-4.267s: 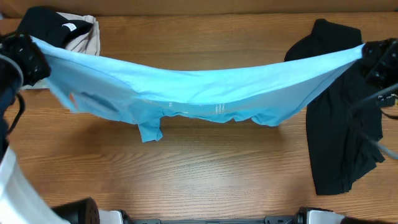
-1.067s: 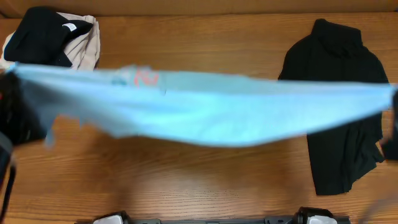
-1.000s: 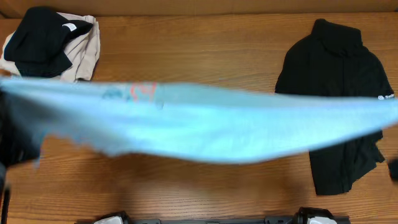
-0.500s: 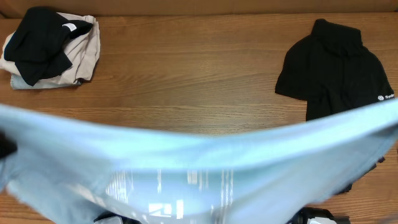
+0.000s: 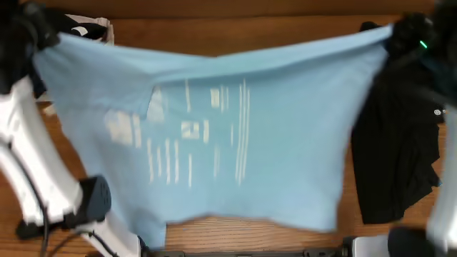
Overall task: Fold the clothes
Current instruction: 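Lay the stretched shirt flat on the table and release both grippers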
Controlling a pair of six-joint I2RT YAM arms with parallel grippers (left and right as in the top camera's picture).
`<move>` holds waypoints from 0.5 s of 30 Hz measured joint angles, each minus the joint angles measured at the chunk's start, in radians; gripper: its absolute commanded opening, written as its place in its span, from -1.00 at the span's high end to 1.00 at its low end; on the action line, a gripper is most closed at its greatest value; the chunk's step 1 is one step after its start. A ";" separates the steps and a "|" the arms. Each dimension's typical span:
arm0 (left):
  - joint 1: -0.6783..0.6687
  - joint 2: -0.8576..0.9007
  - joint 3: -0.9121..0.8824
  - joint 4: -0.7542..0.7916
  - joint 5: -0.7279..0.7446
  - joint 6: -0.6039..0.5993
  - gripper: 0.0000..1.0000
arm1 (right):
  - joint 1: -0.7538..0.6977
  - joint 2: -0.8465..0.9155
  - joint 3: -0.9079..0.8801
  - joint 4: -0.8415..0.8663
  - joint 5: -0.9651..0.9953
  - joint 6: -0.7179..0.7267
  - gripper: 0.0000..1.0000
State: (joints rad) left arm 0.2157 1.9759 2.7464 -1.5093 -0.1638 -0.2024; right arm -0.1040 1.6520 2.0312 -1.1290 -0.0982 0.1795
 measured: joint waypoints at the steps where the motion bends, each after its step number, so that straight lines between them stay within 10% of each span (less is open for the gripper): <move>1: 0.000 0.034 0.000 0.027 0.018 0.003 0.92 | 0.000 0.048 -0.003 0.032 -0.003 -0.001 0.92; 15: -0.098 0.458 -0.007 0.185 0.112 0.027 0.92 | 0.000 0.494 -0.020 0.229 -0.064 -0.001 0.92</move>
State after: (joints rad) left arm 0.1173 2.4336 2.7392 -1.3243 -0.0521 -0.1753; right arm -0.1036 2.1464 2.0109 -0.9005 -0.1619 0.1787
